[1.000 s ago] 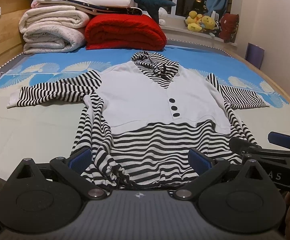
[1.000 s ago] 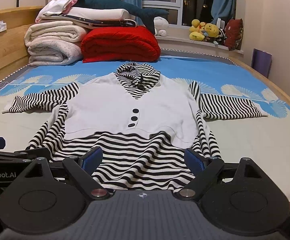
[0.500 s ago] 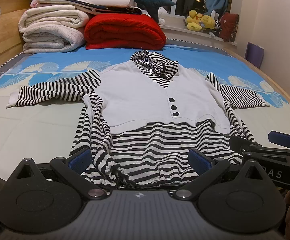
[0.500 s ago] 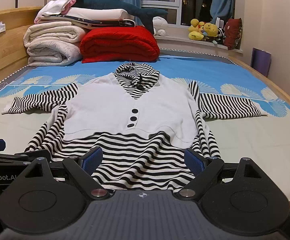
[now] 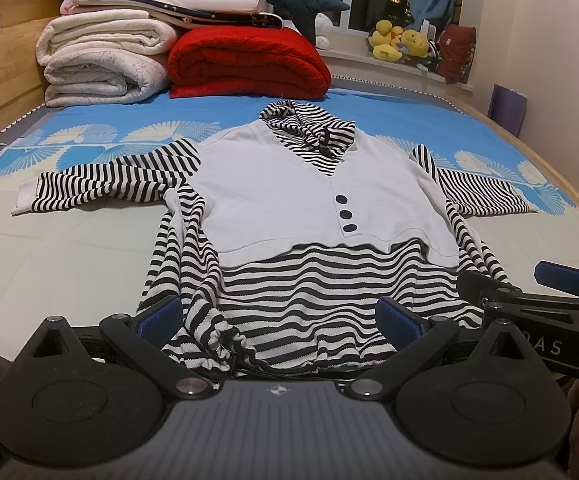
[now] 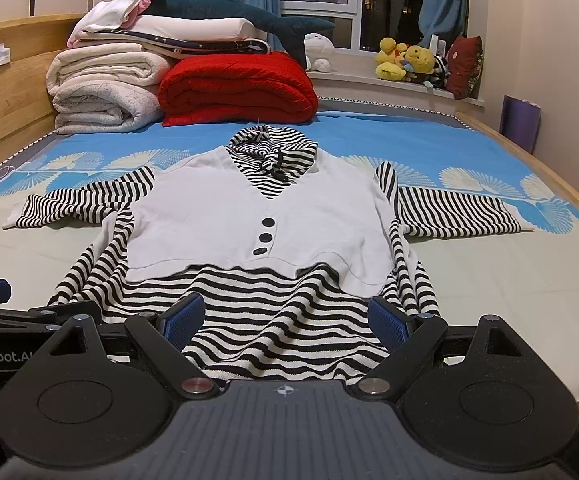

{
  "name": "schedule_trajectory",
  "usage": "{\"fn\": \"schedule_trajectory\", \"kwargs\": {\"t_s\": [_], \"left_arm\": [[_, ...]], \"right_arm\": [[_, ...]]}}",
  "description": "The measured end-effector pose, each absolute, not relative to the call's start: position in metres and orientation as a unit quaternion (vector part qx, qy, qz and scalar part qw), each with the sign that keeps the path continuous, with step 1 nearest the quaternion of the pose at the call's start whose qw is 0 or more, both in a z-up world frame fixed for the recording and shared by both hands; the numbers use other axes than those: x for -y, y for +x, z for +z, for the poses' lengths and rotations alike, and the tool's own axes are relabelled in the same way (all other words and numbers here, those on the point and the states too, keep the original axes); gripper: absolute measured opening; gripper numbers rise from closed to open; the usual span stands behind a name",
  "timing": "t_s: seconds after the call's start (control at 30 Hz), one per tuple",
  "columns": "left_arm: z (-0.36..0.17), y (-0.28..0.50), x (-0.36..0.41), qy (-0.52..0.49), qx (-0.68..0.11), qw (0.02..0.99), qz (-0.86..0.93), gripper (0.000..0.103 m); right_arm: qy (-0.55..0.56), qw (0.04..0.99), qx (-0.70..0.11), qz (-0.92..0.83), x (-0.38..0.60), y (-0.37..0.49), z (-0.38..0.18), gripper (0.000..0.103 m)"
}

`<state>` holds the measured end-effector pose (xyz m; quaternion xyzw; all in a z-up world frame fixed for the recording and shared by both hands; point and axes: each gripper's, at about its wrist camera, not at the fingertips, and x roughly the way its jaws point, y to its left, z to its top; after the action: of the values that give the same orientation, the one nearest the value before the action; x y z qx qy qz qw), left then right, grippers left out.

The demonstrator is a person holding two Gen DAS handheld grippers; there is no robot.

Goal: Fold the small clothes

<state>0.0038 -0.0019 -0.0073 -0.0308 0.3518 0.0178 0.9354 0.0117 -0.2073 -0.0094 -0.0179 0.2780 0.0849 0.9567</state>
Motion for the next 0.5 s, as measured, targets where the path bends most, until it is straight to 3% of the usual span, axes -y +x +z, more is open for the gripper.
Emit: {"fn": "schedule_trajectory", "kwargs": {"t_s": [0.3,0.5], "left_arm": [[-0.004,0.005,0.002,-0.031,-0.346,0.938,0.014,0.102],[0.031,0.048,-0.017,-0.023,-0.353,0.935,0.025,0.087]], "right_arm": [[-0.014,0.956,-0.279,0.085,0.208,0.011,-0.008,0.089],[-0.010,0.959,-0.275,0.068,0.213,0.015,-0.004,0.089]]}}
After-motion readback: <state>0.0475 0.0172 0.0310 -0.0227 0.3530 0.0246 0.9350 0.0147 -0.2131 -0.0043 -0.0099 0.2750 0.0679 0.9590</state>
